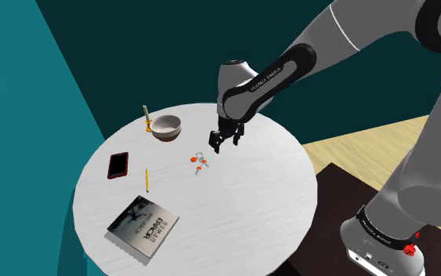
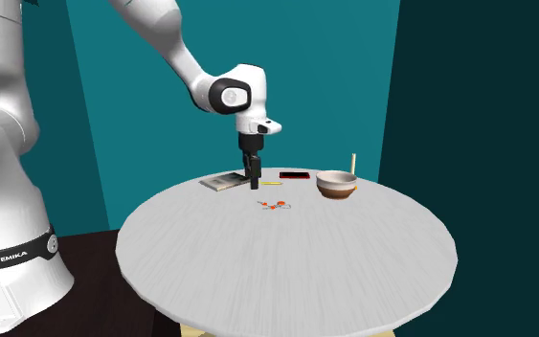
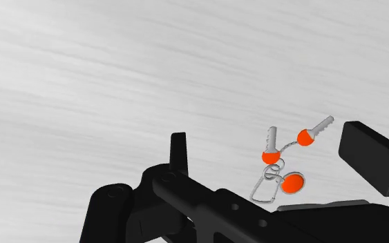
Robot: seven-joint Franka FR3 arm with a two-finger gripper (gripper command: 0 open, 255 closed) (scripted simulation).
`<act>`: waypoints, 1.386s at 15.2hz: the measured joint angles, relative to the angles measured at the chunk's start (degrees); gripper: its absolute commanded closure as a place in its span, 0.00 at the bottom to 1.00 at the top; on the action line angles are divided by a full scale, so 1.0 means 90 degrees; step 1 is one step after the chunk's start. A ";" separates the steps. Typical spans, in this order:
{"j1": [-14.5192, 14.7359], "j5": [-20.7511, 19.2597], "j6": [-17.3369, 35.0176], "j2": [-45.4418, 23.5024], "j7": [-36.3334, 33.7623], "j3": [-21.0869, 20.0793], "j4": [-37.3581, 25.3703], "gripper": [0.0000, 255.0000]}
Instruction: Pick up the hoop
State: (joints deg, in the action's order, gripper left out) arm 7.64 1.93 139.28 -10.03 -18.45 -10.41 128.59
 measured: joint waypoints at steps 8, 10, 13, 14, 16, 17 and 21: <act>0.0453 -0.0724 0.0550 -0.1910 -0.0490 0.0173 -0.1660 0.00; 0.0556 -0.0831 0.0602 -0.2254 -0.0561 0.0223 -0.2001 0.00; 0.0618 -0.0900 0.0772 -0.2559 -0.0609 0.0270 -0.2152 0.00; 0.0626 -0.0914 0.0827 -0.2638 -0.0614 0.0283 -0.2177 0.00; 0.0639 -0.0938 0.0947 -0.2775 -0.0624 0.0306 -0.2195 0.00; 0.0645 -0.0946 0.0986 -0.2820 -0.0631 0.0314 -0.2201 0.00; 0.0643 -0.0962 0.0999 -0.2843 -0.0647 0.0346 -0.2232 1.00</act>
State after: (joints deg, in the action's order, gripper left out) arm 13.43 -6.73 148.27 -35.61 -24.27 -7.30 108.50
